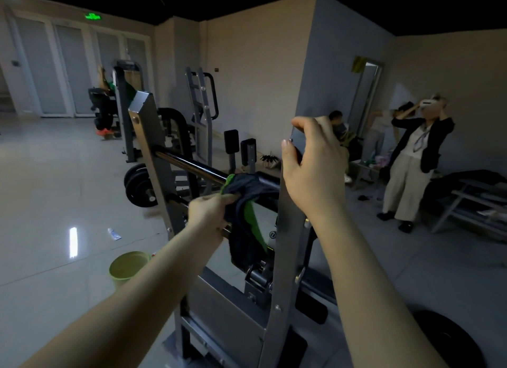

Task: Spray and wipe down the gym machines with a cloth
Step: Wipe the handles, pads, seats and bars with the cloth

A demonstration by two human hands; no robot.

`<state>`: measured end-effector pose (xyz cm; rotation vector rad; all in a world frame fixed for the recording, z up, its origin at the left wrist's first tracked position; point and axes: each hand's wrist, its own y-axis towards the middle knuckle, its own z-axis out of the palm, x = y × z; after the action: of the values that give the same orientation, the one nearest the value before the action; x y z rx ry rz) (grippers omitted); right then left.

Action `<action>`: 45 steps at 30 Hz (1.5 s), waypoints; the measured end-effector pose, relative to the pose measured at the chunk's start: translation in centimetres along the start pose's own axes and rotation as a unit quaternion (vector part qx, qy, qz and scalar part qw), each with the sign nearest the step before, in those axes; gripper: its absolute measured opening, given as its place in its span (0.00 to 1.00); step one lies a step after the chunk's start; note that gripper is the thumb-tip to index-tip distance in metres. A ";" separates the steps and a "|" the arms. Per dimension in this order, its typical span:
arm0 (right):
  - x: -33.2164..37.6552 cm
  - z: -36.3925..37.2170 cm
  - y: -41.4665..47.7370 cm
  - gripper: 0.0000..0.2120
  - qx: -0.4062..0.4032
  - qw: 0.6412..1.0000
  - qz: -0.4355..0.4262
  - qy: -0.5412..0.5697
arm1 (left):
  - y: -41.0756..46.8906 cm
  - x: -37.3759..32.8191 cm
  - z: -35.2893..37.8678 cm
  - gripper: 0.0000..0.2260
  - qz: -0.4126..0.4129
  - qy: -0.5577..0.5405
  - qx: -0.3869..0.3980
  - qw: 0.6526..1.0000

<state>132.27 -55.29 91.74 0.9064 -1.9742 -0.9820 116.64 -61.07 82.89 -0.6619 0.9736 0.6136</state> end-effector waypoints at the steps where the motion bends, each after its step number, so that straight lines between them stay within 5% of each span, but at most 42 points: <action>1: 0.0 -0.1 0.0 0.15 0.005 1.000 0.002 -0.002 | 0.5 -0.6 -0.3 0.10 0.019 -0.003 -0.031 0.999; 6: 0.0 -0.1 0.0 0.15 0.010 1.000 0.000 -0.004 | 2.2 -2.6 -1.3 0.07 0.160 0.034 -0.085 0.983; 12: 0.0 0.1 0.0 0.15 0.000 1.000 -0.002 -0.003 | 1.7 -0.1 0.4 0.14 0.291 0.174 0.019 0.941; 17: 0.3 0.4 0.0 0.15 -0.005 1.000 0.010 0.003 | 1.3 0.4 1.7 0.11 0.469 0.388 0.119 0.784; 20: 0.3 0.2 0.0 0.15 0.005 1.000 0.012 0.006 | 0.9 -0.3 2.3 0.13 0.460 0.399 0.215 0.763; 24: -0.2 -0.5 0.1 0.16 0.036 0.999 -0.001 0.009 | 2.9 -2.4 0.9 0.12 0.486 0.491 0.223 0.688; 27: -0.2 -0.6 0.1 0.17 0.038 0.999 0.001 0.009 | 4.7 -3.9 -0.3 0.21 0.446 0.501 0.255 0.696; 30: -0.1 -0.5 0.1 0.17 0.036 0.999 0.005 0.011 | 6.0 -4.2 -0.3 0.24 0.440 0.508 0.207 0.711; 36: 0.2 -0.1 0.0 0.16 0.024 1.000 0.014 0.005 | 3.7 -2.8 3.4 0.21 0.460 0.637 0.248 0.566; 45: -0.2 -0.2 0.1 0.16 0.023 1.000 0.006 0.016 | 5.1 -2.4 1.0 0.24 0.551 0.625 0.269 0.483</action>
<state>132.55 -55.11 91.88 0.9278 -1.9802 -0.9137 112.40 -57.40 84.29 0.4138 2.9605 0.7978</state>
